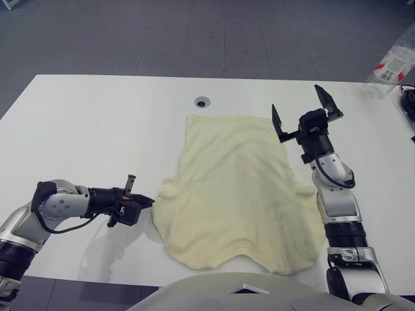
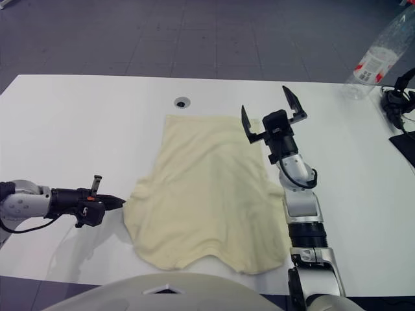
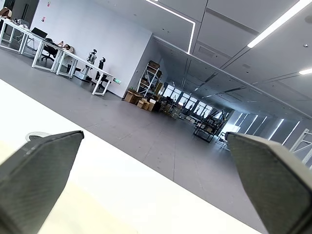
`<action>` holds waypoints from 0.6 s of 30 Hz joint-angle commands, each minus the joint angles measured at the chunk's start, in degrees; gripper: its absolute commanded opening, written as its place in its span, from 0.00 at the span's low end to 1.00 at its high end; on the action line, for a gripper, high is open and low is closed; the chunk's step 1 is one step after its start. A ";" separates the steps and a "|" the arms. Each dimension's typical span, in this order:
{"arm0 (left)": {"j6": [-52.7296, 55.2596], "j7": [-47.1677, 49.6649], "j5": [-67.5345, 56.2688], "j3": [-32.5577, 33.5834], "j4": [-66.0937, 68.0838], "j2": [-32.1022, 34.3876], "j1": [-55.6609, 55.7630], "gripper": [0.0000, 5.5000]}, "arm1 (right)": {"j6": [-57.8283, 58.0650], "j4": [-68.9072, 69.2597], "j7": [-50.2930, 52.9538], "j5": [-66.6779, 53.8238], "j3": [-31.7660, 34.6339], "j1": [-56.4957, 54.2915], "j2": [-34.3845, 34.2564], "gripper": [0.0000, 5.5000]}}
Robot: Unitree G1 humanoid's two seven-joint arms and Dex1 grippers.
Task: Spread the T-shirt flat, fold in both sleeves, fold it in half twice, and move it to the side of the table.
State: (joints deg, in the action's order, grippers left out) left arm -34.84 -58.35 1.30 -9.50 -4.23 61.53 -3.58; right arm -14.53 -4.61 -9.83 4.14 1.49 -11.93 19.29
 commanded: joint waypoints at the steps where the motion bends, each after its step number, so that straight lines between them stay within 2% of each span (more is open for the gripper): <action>1: 3.15 -1.79 -3.14 1.12 -5.73 1.52 -0.07 0.00 | -0.19 -0.16 0.07 0.44 -0.05 0.30 -0.39 0.98; 7: 6.05 -3.43 -2.18 -0.31 -8.01 0.01 2.18 0.00 | -0.94 -2.30 0.68 1.54 -0.56 -0.68 -0.94 0.98; 18: 9.37 -3.85 8.28 -10.32 -5.12 -9.79 13.21 0.00 | -1.92 -8.08 3.01 4.92 -1.46 -3.15 -1.50 0.98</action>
State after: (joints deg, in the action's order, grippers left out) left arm -26.24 -61.92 7.71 -18.31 -10.24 52.93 8.16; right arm -16.52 -10.94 -7.53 8.18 0.30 -13.53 18.08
